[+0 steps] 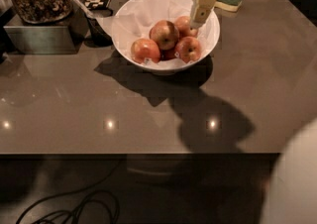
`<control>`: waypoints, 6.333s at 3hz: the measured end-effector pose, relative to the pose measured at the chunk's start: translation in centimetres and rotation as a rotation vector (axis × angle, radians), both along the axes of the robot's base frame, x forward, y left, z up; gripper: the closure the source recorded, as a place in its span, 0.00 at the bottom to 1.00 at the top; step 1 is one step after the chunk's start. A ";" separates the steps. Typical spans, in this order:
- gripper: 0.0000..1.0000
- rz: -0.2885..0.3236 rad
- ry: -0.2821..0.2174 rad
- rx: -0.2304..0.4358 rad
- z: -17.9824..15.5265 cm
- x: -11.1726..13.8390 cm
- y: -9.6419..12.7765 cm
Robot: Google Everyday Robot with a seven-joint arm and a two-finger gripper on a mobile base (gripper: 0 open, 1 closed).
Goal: Pick apple from white bowl
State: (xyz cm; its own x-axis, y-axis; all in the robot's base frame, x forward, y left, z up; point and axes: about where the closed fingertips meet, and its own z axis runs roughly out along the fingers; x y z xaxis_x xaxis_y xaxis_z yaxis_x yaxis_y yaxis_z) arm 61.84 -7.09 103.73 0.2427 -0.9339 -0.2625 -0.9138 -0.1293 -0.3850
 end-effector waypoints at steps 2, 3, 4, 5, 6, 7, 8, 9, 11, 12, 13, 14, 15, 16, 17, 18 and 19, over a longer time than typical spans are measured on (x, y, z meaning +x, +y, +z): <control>0.06 0.077 -0.026 0.070 -0.9 6.4 4.3; 0.08 0.075 0.022 0.124 -2.9 7.4 4.8; 0.04 0.052 0.126 0.173 -5.4 6.9 5.5; 0.07 0.011 0.215 0.201 -6.8 5.9 5.4; 0.26 -0.043 0.306 0.220 -8.0 3.7 3.8; 0.49 -0.071 0.376 0.215 -10.0 1.7 1.7; 0.46 -0.070 0.391 0.212 -10.6 1.5 1.3; 0.22 -0.070 0.391 0.212 -10.6 1.6 1.3; 0.00 -0.073 0.356 0.207 -10.7 3.7 1.9; 0.00 -0.089 0.340 0.203 -10.3 4.2 1.6; 0.00 -0.095 0.323 0.199 -9.7 4.6 1.7; 0.00 -0.051 0.299 0.196 -8.6 4.8 3.6; 0.00 -0.001 0.285 0.185 -8.2 5.0 5.9; 0.00 0.039 0.287 0.163 -8.8 5.3 7.6; 0.00 0.059 0.299 0.149 -9.8 5.4 8.3; 0.00 0.074 0.310 0.135 -10.6 5.5 8.9; 0.19 0.077 0.321 0.131 -11.5 5.7 8.9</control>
Offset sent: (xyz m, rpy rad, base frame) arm 0.0840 0.0399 -0.0163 0.0738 0.0881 0.1232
